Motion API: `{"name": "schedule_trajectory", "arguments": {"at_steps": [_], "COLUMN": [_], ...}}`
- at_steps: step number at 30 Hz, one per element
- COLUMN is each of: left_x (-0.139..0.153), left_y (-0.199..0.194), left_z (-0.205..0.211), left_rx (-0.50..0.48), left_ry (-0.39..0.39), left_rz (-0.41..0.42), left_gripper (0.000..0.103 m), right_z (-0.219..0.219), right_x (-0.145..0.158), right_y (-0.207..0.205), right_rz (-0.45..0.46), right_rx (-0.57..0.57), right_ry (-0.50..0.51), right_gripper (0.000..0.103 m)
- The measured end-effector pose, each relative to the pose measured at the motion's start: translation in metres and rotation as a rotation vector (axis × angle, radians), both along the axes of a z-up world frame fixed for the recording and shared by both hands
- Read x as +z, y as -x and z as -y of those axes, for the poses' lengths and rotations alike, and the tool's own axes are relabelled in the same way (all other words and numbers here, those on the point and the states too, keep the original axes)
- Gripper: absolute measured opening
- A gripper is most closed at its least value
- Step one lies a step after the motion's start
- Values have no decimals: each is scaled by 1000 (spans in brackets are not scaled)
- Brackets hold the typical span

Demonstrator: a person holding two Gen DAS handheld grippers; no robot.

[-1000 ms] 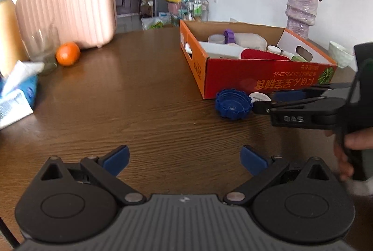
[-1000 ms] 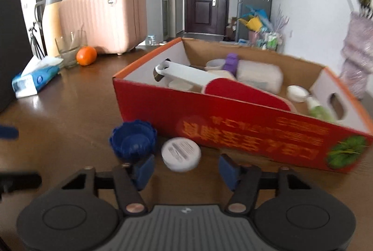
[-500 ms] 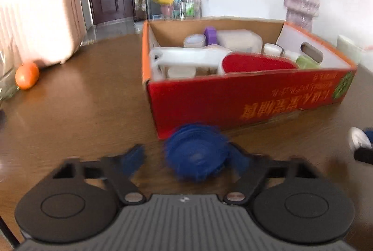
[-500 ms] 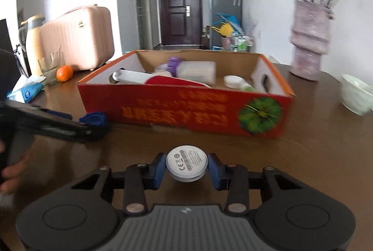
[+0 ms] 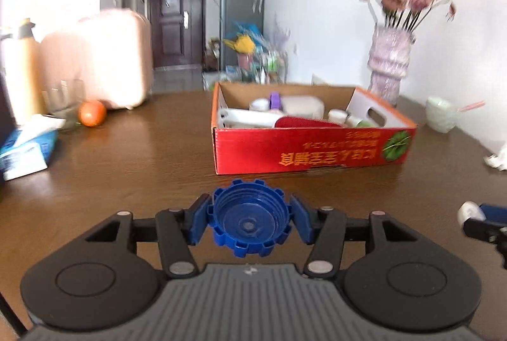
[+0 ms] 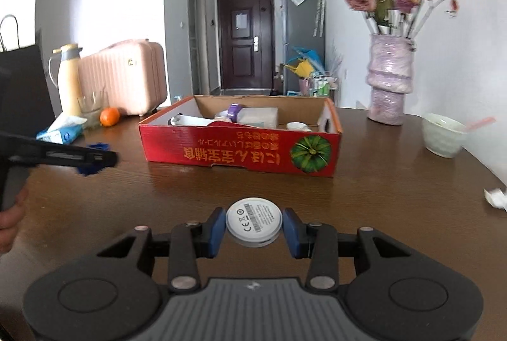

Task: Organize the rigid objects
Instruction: 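Grasp the blue bottle cap with the left tool while the right tool grasps the white disc, then carry the blue cap and white disc over the box with both tools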

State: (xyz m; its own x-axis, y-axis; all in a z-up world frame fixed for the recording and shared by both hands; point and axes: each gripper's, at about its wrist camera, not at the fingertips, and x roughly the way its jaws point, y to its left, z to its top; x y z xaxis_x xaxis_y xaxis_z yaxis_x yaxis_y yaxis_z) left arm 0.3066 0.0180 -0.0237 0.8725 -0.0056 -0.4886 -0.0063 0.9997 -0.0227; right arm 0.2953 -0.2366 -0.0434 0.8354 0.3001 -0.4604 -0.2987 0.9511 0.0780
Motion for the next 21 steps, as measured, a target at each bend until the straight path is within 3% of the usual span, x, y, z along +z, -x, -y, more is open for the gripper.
{"name": "schedule_trajectory", "arguments": {"at_steps": [4, 14, 17, 21], "left_x": [13, 30, 27, 25], "left_y": [64, 178, 201, 226], "left_z": [8, 18, 18, 17], "left_rx": [15, 61, 71, 81], "left_ry": [-5, -37, -9, 4], "left_rz": [73, 242, 255, 261], "left_gripper": [55, 55, 55, 55], "right_z": [14, 17, 16, 18], "right_x": [-1, 8, 13, 18], "right_y": [45, 159, 182, 201], "right_rz": [12, 234, 305, 326], "right_rx": [-20, -65, -73, -64], "right_ry": [-34, -67, -73, -116], "right_gripper": [39, 39, 39, 39]}}
